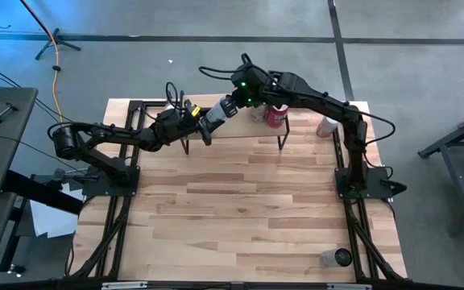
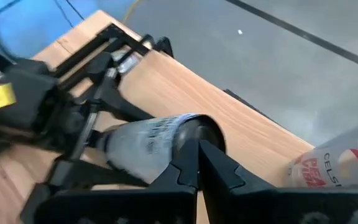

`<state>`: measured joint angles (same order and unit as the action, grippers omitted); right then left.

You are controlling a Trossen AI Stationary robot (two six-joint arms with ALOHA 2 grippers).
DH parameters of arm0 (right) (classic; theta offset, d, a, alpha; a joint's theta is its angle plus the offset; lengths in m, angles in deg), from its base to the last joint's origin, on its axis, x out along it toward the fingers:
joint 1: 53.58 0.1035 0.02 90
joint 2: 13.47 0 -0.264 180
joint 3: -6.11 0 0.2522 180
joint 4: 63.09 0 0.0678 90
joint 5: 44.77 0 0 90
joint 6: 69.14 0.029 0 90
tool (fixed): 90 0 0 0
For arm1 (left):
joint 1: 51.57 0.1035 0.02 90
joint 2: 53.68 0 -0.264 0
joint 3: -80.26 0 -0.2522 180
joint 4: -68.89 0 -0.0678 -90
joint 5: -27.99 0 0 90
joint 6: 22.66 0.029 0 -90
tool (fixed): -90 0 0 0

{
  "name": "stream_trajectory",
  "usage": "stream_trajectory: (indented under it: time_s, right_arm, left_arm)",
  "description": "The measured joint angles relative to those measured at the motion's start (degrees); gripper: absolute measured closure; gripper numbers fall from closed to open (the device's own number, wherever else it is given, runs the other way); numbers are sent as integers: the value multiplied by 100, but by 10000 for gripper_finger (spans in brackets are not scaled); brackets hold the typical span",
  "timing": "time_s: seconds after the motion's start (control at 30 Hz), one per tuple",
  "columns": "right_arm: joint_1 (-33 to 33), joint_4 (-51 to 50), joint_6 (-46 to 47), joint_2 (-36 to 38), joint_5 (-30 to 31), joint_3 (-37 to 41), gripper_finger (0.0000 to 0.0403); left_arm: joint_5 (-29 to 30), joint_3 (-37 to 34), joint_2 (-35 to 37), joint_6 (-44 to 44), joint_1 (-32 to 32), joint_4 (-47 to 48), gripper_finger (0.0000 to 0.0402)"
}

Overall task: Place canned beverage on shelf
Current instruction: Put the top black blue soda can on the shelf

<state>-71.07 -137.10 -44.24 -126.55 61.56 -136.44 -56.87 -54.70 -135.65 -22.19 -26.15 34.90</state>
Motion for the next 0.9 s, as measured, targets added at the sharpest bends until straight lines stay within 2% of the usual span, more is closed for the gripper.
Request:
stream_trajectory:
  time_s: [0.7, 0.9]
  right_arm:
    - [-53, 1, -247, -57, -32, 28, 403]
    - [-53, -26, -293, -57, -310, 28, 403]
  left_arm:
    - [-42, -4, -2, -325, -1, -234, 169]
    - [-44, -4, -2, -344, -1, -236, 169]
